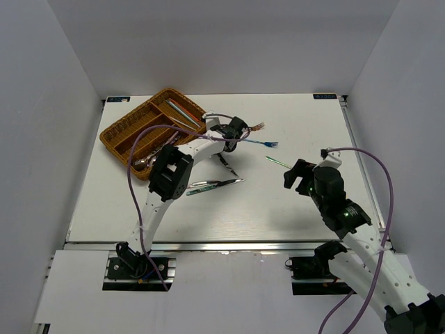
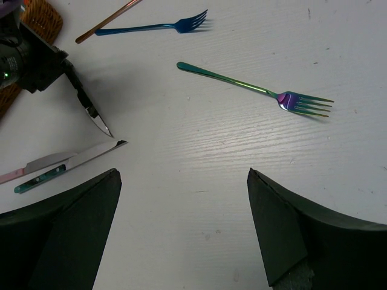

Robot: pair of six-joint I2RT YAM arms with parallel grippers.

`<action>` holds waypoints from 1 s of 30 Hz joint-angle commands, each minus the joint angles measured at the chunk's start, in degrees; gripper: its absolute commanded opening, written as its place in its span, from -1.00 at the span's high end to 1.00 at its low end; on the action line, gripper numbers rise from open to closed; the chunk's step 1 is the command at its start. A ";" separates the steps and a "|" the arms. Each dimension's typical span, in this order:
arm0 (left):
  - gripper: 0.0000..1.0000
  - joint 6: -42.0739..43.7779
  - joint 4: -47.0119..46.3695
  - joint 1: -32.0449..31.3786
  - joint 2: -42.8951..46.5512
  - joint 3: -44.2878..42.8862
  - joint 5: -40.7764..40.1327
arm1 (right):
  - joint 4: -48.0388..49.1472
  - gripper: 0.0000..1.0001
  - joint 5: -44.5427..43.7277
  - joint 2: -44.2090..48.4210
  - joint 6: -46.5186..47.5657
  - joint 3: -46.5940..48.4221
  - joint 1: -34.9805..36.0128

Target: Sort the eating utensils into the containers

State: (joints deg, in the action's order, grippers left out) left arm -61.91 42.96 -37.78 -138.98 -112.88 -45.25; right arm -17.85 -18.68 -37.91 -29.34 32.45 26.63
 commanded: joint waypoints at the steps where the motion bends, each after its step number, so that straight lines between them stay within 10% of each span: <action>1: 0.68 -3.31 0.12 -2.20 0.55 3.62 5.00 | 2.20 -0.79 -1.36 1.52 0.87 1.13 -0.18; 4: 1.00 -3.48 -3.91 -3.26 2.74 7.40 7.54 | 1.94 -0.79 -1.63 2.14 0.69 1.39 -0.18; 15: 1.00 -2.69 -18.25 -5.37 19.25 15.32 10.63 | 0.62 -0.79 -3.47 3.02 1.13 2.09 -0.18; 23: 1.00 30.05 -26.08 -3.71 35.50 18.39 12.46 | -0.26 -0.79 -3.82 3.72 1.48 3.24 -0.18; 30: 1.00 67.95 -35.12 11.36 49.50 30.25 27.29 | -0.79 -0.79 -2.60 5.48 1.48 3.06 -0.26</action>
State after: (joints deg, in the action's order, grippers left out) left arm -14.00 11.92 -34.35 -93.12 -86.65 -25.04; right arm -19.33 -21.04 -33.43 -28.88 33.23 26.63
